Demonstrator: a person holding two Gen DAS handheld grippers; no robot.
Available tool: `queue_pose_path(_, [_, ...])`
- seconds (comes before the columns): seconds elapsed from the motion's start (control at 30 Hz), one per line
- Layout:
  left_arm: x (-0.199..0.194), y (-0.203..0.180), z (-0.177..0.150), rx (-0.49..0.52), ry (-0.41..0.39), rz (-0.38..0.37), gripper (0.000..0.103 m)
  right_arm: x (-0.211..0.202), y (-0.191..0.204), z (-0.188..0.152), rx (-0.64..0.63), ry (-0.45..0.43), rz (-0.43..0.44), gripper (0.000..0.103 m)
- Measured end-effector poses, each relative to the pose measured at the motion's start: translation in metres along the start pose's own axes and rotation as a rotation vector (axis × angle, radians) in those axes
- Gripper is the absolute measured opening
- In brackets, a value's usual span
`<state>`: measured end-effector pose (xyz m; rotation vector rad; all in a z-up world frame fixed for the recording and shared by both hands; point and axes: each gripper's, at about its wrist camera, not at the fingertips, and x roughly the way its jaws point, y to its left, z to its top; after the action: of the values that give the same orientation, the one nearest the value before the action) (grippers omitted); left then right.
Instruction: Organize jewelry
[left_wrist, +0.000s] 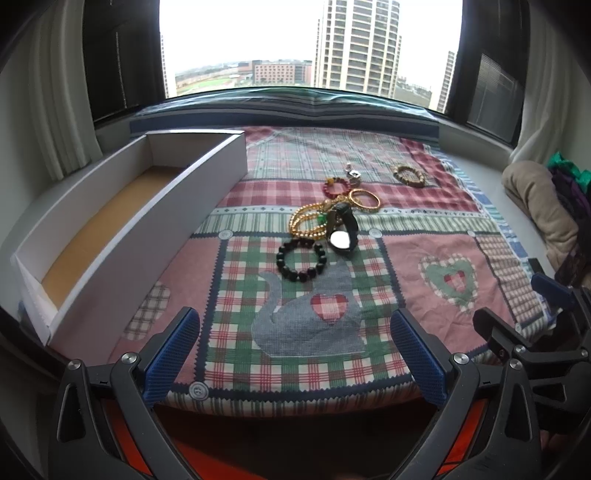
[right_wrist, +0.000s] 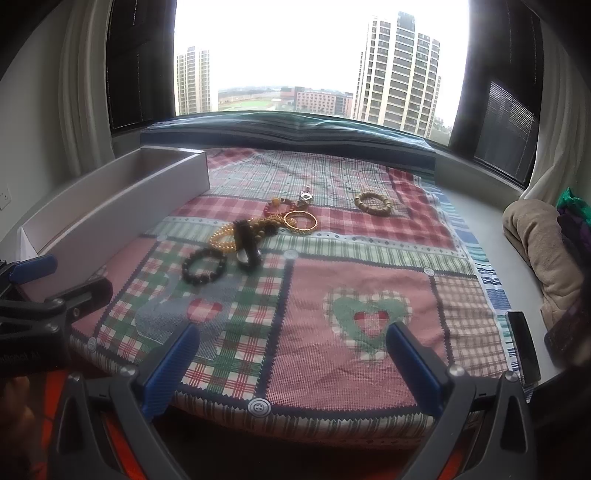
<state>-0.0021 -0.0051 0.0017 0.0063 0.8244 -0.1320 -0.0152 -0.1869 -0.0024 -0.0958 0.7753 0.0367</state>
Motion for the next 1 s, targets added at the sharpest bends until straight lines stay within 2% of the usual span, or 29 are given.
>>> queue_pose_path(1.0, [-0.0025, 0.0021, 0.0011, -0.008, 0.000, -0.003, 0.103, 0.0003, 0.0014, 0.0013, 0.002, 0.001, 0.014, 0.103])
